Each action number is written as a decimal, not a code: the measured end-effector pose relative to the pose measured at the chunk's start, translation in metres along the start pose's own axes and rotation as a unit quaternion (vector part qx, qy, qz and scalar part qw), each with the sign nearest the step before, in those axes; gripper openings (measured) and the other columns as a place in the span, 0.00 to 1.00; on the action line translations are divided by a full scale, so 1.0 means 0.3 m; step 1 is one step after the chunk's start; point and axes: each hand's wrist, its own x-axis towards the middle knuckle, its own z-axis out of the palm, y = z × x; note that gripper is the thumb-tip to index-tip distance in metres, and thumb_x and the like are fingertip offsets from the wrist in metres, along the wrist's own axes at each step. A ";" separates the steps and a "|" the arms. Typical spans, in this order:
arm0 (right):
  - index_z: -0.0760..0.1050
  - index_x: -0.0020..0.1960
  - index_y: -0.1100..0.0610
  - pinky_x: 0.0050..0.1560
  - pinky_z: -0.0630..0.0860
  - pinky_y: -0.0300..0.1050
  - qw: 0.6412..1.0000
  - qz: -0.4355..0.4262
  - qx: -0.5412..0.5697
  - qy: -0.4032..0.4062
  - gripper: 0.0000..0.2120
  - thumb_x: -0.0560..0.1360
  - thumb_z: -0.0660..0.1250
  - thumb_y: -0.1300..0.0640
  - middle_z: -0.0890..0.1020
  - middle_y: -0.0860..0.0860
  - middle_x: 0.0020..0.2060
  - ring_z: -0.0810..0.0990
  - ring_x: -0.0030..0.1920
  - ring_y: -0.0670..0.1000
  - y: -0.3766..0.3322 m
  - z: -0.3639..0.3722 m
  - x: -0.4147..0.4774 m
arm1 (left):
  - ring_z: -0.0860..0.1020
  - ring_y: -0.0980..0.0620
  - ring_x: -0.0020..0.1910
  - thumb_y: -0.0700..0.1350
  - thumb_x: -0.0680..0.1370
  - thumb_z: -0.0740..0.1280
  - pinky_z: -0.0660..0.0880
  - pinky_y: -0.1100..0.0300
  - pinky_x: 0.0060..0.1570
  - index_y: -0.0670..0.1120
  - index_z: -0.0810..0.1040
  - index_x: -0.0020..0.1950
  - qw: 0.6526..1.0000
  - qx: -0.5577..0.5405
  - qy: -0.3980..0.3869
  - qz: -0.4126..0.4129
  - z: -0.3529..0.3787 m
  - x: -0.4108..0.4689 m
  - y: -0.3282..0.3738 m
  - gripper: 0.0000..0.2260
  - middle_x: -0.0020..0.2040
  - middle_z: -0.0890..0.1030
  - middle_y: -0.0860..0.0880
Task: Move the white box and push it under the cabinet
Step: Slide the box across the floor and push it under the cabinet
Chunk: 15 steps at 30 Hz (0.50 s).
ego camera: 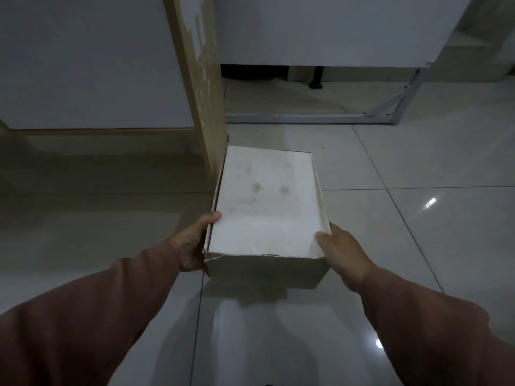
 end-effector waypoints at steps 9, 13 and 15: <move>0.77 0.52 0.59 0.47 0.80 0.51 0.997 0.000 -0.053 0.047 0.12 0.76 0.56 0.58 0.81 0.55 0.48 0.79 0.47 0.56 -0.084 0.005 -0.236 | 0.85 0.42 0.45 0.56 0.48 0.82 0.78 0.47 0.52 0.44 0.86 0.48 0.991 0.013 -0.135 0.019 -0.061 -0.140 0.018 0.31 0.48 0.86 0.41; 0.71 0.34 0.56 0.28 0.69 0.38 0.989 -0.014 -0.136 0.054 0.10 0.74 0.60 0.58 0.77 0.50 0.33 0.75 0.33 0.47 -0.114 0.013 -0.305 | 0.85 0.43 0.43 0.53 0.46 0.83 0.83 0.51 0.38 0.42 0.86 0.47 0.989 -0.003 -0.148 0.025 -0.097 -0.220 0.013 0.32 0.47 0.86 0.40; 0.71 0.35 0.56 0.27 0.70 0.35 0.985 -0.032 -0.164 0.044 0.10 0.75 0.60 0.58 0.77 0.49 0.33 0.74 0.32 0.46 -0.133 0.031 -0.330 | 0.85 0.44 0.41 0.52 0.44 0.84 0.82 0.52 0.36 0.41 0.86 0.44 0.989 -0.001 -0.143 0.029 -0.122 -0.255 0.012 0.32 0.45 0.87 0.41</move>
